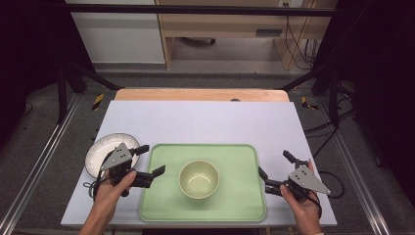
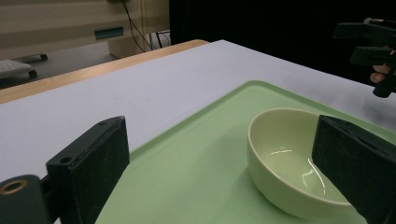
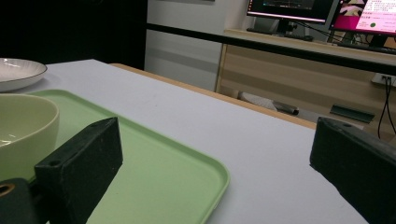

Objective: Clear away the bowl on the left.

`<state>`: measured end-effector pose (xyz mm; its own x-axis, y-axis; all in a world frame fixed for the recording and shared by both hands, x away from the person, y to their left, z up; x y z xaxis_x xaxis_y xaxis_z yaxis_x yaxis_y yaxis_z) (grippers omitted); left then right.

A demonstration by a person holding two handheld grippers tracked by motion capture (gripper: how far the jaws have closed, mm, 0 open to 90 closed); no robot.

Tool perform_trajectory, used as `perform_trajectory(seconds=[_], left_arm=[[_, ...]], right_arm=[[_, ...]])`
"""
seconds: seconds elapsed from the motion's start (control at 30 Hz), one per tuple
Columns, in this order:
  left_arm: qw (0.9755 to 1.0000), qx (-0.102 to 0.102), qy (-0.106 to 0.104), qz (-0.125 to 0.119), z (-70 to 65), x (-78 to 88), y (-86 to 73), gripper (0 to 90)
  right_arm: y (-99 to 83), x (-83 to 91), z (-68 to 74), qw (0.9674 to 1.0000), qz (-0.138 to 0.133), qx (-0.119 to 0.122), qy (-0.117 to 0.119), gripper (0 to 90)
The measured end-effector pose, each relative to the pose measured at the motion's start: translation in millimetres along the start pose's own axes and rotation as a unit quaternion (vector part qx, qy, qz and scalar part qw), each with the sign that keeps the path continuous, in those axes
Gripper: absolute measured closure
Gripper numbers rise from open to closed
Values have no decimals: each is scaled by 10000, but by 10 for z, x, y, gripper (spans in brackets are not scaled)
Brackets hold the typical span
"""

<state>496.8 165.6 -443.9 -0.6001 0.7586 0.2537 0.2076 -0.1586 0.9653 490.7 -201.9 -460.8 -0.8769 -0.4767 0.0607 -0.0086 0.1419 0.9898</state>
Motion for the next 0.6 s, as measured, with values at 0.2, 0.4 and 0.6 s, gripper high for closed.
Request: perform_trajectory(seconds=[0.2, 0.4, 0.6], left_arm=[[9999, -21, 40, -146, 68, 112, -38, 39], [9995, 8, 151, -268, 154, 201, -86, 35], [9994, 49, 264, -220, 221, 250, -193, 35]], right_arm=[[-1, -2, 3, 10000, 4, 4, 2, 26], [-2, -2, 4, 10000, 5, 3, 1, 26], [1, -2, 3, 10000, -6, 6, -4, 26]])
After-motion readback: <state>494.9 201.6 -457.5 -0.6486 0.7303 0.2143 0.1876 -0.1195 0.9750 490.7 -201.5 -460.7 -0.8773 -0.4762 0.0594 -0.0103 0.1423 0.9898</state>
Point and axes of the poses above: each handheld gripper's, and its own axes: x roughly backward along the jaws, y roughly out of its top, z roughly to its left, the point moved 10 cm from there along -x, roughly forward along the jaws, and after that the axes turned 2 degrees about -z, right-handed, at the moved point
